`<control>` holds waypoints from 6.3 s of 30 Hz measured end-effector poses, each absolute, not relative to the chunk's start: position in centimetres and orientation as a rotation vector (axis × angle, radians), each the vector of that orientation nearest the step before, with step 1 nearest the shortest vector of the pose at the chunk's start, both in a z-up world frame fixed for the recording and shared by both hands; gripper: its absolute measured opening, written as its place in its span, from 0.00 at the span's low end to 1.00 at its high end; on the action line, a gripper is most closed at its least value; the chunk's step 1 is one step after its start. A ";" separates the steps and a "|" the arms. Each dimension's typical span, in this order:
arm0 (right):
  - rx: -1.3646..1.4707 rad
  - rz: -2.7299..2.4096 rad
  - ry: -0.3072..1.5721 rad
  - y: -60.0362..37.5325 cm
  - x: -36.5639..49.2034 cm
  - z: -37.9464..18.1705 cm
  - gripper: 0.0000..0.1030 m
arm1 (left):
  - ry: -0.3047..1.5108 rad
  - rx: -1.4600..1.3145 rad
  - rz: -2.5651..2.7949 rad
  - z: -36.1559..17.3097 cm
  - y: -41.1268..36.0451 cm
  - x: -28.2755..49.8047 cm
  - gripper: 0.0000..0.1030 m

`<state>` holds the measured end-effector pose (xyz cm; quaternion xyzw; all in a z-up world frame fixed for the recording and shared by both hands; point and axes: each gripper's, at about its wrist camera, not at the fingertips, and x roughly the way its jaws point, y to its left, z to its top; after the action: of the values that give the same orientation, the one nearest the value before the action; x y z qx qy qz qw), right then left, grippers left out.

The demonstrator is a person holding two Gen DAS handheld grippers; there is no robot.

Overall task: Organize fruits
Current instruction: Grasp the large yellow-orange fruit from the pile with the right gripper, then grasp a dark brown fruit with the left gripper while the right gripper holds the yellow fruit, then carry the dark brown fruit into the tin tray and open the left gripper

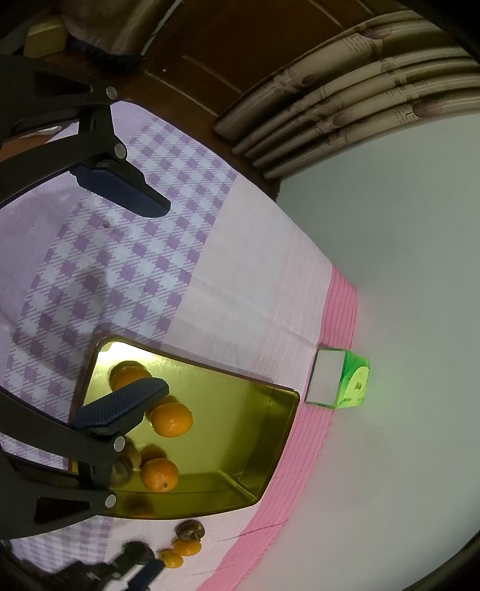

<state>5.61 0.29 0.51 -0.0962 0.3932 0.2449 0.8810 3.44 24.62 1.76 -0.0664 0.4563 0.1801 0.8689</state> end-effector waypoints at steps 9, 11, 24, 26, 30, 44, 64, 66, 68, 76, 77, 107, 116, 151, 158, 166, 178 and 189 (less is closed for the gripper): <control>-0.149 0.308 0.837 -7.6 8.6 0.3 0.38 | 0.959 -0.122 0.367 1.6 24.3 3.5 0.86; -0.130 0.278 0.851 -9.0 9.3 -0.1 0.38 | 0.961 -0.117 0.363 1.5 24.3 3.6 0.86; -0.065 0.186 0.953 -10.7 12.9 -3.2 0.38 | 0.978 -0.094 0.340 0.8 23.7 4.1 0.86; -0.053 0.182 0.964 -10.6 13.4 -3.6 0.39 | 0.983 -0.090 0.340 0.7 23.7 4.2 0.86; -0.045 0.161 0.980 -10.5 14.4 -4.1 0.40 | 0.994 -0.086 0.341 0.4 23.7 4.4 0.86; -0.076 0.174 0.995 -11.0 15.4 -5.4 0.35 | 0.996 -0.056 0.335 -0.1 23.2 4.4 0.86; -0.141 0.049 0.880 -19.7 9.3 -5.3 0.35 | 0.909 0.039 0.060 3.0 11.7 5.3 0.86; -0.125 0.034 0.883 -20.7 9.0 -5.4 0.35 | 0.914 0.050 0.018 2.9 9.6 5.7 0.86; -0.101 0.034 0.879 -21.6 8.6 -5.6 0.35 | 0.923 0.060 -0.046 2.6 7.0 6.4 0.86; -0.098 0.045 0.855 -22.2 7.8 -5.9 0.35 | 0.993 0.077 -0.222 -0.9 -1.2 8.6 0.86; -0.094 0.047 0.853 -22.3 7.8 -5.9 0.35 | 0.998 0.080 -0.229 -1.2 -1.9 8.9 0.86; -0.040 0.064 0.872 -22.9 8.2 -6.3 0.34 | 1.099 0.049 -0.320 -5.9 -6.6 12.9 0.41; -0.045 0.054 0.884 -22.8 8.4 -6.5 0.34 | 1.089 0.048 -0.308 -5.2 -6.0 12.0 0.41; -0.088 0.025 0.879 -21.8 8.4 -6.7 0.34 | 0.985 -0.023 0.031 0.4 10.1 10.1 0.41; -0.092 0.022 0.878 -21.8 8.5 -6.7 0.34 | 1.010 -0.036 0.073 -0.9 12.2 10.2 0.41; -0.093 0.021 0.878 -21.8 8.5 -6.7 0.34 | 1.036 -0.038 0.092 -2.1 13.1 10.3 0.41; -0.096 0.019 0.878 -21.9 8.4 -6.7 0.34 | 1.053 -0.029 0.097 -3.1 13.8 10.7 0.41; -0.098 0.018 0.877 -21.9 8.4 -6.7 0.34 | 1.058 -0.019 0.101 -3.1 13.7 10.9 0.41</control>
<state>8.42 -21.94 -6.68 -0.0473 0.4246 0.0088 0.9041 10.91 13.75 -3.08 -0.0089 0.5045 0.0481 0.8620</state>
